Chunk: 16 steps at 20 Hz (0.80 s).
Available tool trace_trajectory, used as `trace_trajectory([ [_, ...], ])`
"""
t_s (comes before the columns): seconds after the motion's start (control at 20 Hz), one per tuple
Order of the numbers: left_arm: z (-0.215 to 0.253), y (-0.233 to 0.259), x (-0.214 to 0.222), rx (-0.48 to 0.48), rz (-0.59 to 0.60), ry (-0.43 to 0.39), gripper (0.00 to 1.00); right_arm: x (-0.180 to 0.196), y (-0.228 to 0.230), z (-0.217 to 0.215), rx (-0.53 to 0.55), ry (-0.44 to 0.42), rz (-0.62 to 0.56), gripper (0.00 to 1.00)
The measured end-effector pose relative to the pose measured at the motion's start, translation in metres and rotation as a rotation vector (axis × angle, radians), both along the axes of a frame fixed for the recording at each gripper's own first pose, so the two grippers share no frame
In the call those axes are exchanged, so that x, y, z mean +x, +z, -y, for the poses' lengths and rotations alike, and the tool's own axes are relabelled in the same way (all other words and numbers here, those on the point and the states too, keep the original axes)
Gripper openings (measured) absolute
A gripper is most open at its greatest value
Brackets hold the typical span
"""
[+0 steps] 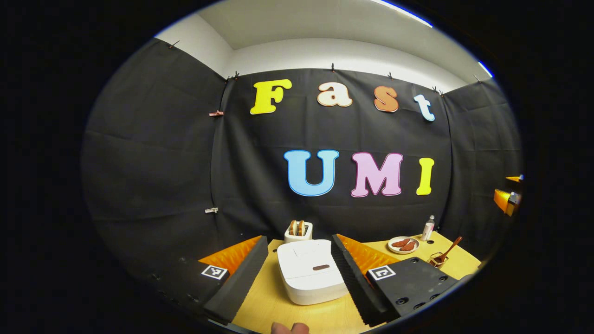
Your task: Close the left gripper, press the button to open the rice cooker; take a wooden spoon from the chopstick holder with the right hand, scoop a spoonful of rice and pour it into the rice cooker, then put the wooden spoon back into the chopstick holder.
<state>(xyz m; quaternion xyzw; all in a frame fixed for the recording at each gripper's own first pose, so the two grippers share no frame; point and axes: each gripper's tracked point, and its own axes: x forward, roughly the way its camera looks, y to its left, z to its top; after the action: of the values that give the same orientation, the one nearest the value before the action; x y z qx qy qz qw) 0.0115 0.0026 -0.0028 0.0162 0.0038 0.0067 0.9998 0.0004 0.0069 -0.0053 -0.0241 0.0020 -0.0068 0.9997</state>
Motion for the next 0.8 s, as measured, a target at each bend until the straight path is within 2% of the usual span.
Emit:
trace_trajectory([
  [0.15,0.004,0.000,0.001,-0.005,0.001,-0.017,0.95,0.001,-0.001,-0.002,-0.003,0.005,-0.002,0.97],
  [0.25,0.017,0.000,0.005,-0.017,-0.001,-0.079,0.94,0.000,0.000,-0.002,-0.005,0.005,0.000,0.97],
  [0.4,0.037,-0.003,0.021,-0.009,-0.023,-0.169,0.55,0.001,-0.001,0.002,-0.014,-0.007,0.000,0.97],
  [0.5,0.040,-0.009,0.034,0.014,-0.042,-0.192,0.25,0.001,0.001,0.007,-0.012,-0.020,0.001,0.97],
  [0.55,0.041,-0.012,0.043,0.018,-0.047,-0.197,0.14,0.001,0.004,0.011,-0.011,-0.031,0.007,0.97],
  [0.6,0.044,-0.016,0.049,0.016,-0.060,-0.211,0.08,0.002,0.005,0.014,-0.009,-0.038,0.009,0.97],
  [0.8,0.046,-0.044,0.079,-0.031,-0.151,-0.237,0.07,0.002,0.001,0.024,-0.014,-0.076,-0.004,0.97],
])
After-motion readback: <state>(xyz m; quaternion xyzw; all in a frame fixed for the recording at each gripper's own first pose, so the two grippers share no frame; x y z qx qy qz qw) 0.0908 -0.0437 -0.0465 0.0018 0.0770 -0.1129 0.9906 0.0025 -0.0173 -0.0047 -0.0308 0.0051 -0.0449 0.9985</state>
